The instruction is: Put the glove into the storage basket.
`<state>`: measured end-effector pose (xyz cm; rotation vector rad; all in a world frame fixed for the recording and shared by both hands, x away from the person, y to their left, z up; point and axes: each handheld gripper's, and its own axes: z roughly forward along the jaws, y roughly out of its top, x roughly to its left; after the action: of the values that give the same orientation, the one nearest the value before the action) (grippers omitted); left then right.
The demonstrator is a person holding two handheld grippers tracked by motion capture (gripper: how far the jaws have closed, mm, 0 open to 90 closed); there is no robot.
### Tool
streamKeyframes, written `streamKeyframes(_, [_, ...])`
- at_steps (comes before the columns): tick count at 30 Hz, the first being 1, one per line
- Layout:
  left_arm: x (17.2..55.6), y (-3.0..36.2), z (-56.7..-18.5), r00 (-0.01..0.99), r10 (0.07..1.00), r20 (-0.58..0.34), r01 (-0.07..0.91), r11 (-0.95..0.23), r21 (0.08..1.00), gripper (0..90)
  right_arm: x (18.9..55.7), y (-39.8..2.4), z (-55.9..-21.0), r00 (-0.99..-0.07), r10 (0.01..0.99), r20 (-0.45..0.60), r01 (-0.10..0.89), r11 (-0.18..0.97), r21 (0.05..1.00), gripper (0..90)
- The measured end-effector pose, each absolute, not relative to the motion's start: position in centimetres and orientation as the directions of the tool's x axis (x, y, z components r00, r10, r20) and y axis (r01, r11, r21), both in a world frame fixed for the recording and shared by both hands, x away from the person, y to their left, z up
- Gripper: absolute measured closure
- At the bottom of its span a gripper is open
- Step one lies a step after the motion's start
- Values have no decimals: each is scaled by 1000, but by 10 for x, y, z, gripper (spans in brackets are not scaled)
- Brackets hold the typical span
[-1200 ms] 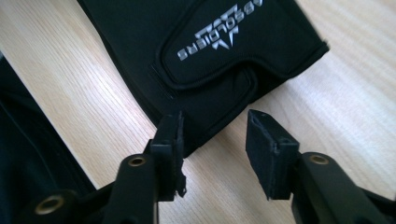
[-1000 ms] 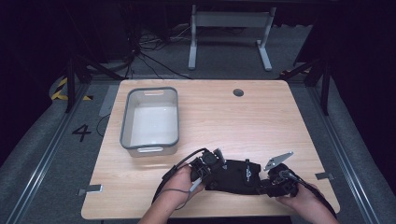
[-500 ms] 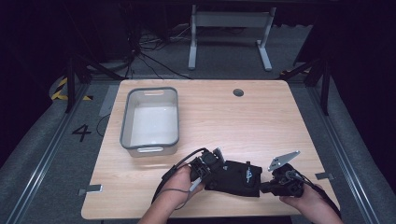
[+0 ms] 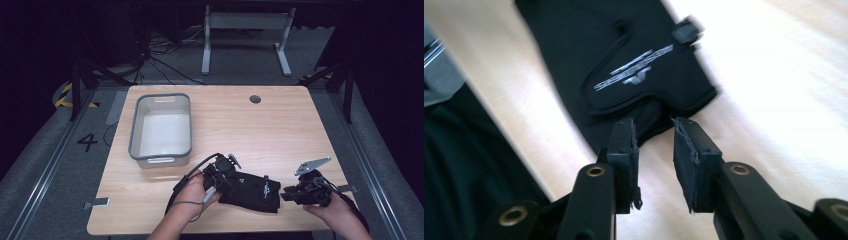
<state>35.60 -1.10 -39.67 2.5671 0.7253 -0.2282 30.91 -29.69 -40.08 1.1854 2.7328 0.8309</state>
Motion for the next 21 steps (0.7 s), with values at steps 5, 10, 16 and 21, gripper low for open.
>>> streamKeyframes(5, [358, -13, -393, 854, 454, -253, 520, -733, 439, 602, 313, -306, -401, -686, 714, 141, 663, 532, 526, 688])
streamKeyframes(10, [362, -18, -396, 871, 433, -234, 491, -736, 466, 543, 318, -313, -403, -666, 735, 130, 670, 511, 539, 671])
streamKeyframes(16, [364, -26, -397, 887, 440, -142, 451, -755, 476, 479, 323, -321, -406, -641, 754, 139, 682, 478, 553, 667])
streamKeyframes(21, [368, -37, -402, 912, 385, -144, 404, -781, 476, 436, 325, -326, -411, -625, 766, 152, 697, 459, 551, 648])
